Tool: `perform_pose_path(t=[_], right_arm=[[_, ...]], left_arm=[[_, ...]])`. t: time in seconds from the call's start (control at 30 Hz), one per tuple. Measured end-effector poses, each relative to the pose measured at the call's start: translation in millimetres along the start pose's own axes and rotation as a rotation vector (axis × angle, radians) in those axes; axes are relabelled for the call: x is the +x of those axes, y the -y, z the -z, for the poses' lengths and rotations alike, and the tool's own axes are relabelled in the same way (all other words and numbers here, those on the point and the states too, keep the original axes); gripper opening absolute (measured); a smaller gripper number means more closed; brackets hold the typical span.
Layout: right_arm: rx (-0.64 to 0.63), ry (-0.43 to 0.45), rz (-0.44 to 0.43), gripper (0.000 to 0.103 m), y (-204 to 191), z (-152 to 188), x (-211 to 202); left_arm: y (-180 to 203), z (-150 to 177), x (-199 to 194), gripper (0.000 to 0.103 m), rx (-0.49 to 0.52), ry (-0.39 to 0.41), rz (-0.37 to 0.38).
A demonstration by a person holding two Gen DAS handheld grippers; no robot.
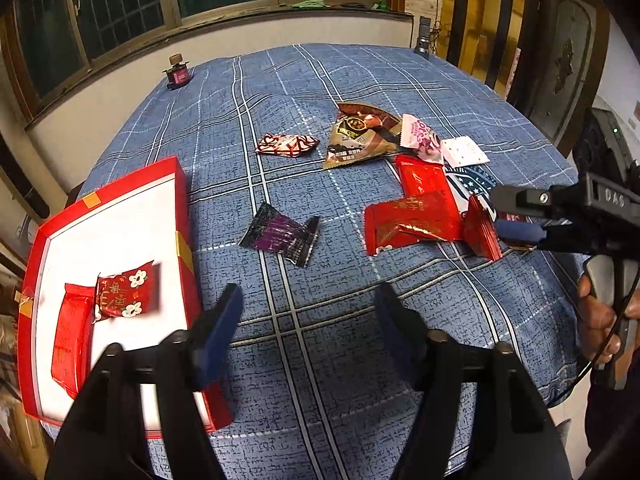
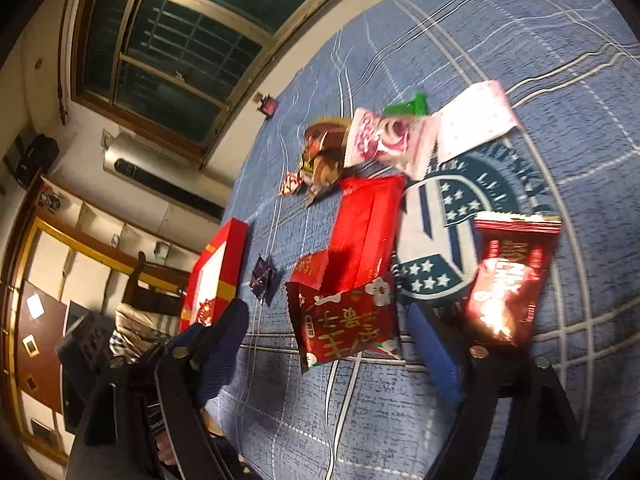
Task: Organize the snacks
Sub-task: 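Move both grippers back from the box toward the snack heap, then grasp a red gold-print packet with the left gripper while the right grasps a long red bar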
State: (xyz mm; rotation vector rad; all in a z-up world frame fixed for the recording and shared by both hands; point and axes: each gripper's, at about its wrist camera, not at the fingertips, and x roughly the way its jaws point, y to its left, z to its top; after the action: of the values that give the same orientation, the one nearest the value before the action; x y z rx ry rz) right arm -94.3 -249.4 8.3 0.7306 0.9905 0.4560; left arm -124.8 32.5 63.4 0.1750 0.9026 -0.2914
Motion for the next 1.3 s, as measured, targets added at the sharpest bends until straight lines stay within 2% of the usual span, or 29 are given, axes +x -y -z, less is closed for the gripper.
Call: perform_pose_path(t=[0.1, 0.17, 0.2, 0.27, 0.3, 0.33, 0.4, 0.47, 0.5, 0.6, 0.7, 0.8, 0.93, 0.97, 1.03, 1.1, 1.17, 1.2, 1.23, 1.27, 1.3], right_arm=[[-0.019, -0.010, 0.017, 0.088, -4.5, 1.8, 10.0], [-0.045, -0.019, 0.058, 0.088, -7.8, 3.7, 18.2], [-0.072, -0.010, 0.065, 0.083, -10.0, 5.2, 18.9], [-0.132, -0.015, 0.112, 0.058, -15.7, 8.0, 21.1], [-0.154, -0.026, 0.155, 0.055, -16.3, 9.1, 22.8], [-0.158, -0.022, 0.149, 0.054, -15.5, 9.5, 20.8], [-0.145, -0.007, 0.125, 0.050, -7.8, 7.6, 11.5], [-0.127, 0.015, 0.080, 0.039, 1.0, 6.1, -1.3], [-0.122, 0.042, 0.058, 0.038, 5.3, 4.5, -11.8], [-0.103, 0.122, 0.009, 0.038, 20.1, -0.4, -41.4], [-0.076, 0.153, 0.004, 0.038, 34.9, -5.3, -55.6], [-0.040, 0.157, -0.007, 0.038, 49.7, -6.9, -60.3], [-0.018, 0.133, -0.039, 0.043, 56.3, -8.2, -57.6], [-0.009, 0.135, -0.058, 0.045, 57.6, -8.5, -59.2], [0.006, 0.132, -0.081, 0.064, 57.9, -9.5, -61.8], [-0.005, 0.142, -0.087, 0.076, 54.5, -9.9, -64.6], [-0.019, 0.140, -0.090, 0.077, 50.7, -8.9, -65.9], [-0.026, 0.131, -0.095, 0.077, 47.0, -8.9, -63.3], [-0.032, 0.120, -0.100, 0.077, 42.9, -9.1, -59.3], [-0.036, 0.112, -0.100, 0.077, 39.2, -9.3, -55.1], [-0.038, 0.104, -0.097, 0.077, 36.0, -9.7, -50.6]], left_arm=[[-3.7, -2.7, -1.2, 0.077, -0.013, 0.005, 0.017], [-3.3, -7.0, 0.6, 0.077, -0.009, 0.002, 0.027], [-2.0, -9.5, 1.9, 0.077, -0.001, 0.001, 0.024], [3.3, -15.4, 5.6, 0.077, 0.035, 0.007, 0.017], [6.7, -18.4, 7.2, 0.077, 0.056, 0.011, 0.016], [11.3, -21.4, 8.8, 0.077, 0.079, 0.015, 0.017], [21.9, -27.3, 11.7, 0.077, 0.129, 0.026, 0.033], [33.8, -33.4, 17.2, 0.077, 0.172, 0.028, 0.058], [38.7, -36.2, 20.2, 0.077, 0.185, 0.026, 0.070], [54.2, -43.6, 33.8, 0.077, 0.217, 0.011, 0.095], [64.7, -49.6, 49.8, 0.076, 0.200, -0.031, 0.105], [76.1, -52.2, 63.2, 0.076, 0.173, -0.073, 0.121], [88.7, -52.1, 75.5, 0.076, 0.179, -0.097, 0.098], [88.5, -51.8, 77.6, 0.076, 0.175, -0.103, 0.092], [86.6, -51.8, 85.0, 0.077, 0.159, -0.120, 0.081], [83.5, -50.4, 88.3, 0.077, 0.140, -0.123, 0.100], [82.8, -48.4, 88.1, 0.071, 0.140, -0.114, 0.118], [83.6, -47.5, 87.2, 0.058, 0.142, -0.113, 0.131], [83.9, -46.9, 86.2, 0.050, 0.144, -0.112, 0.149], [83.7, -45.9, 83.8, 0.048, 0.146, -0.105, 0.156], [83.6, -45.3, 82.5, 0.041, 0.149, -0.100, 0.159]])
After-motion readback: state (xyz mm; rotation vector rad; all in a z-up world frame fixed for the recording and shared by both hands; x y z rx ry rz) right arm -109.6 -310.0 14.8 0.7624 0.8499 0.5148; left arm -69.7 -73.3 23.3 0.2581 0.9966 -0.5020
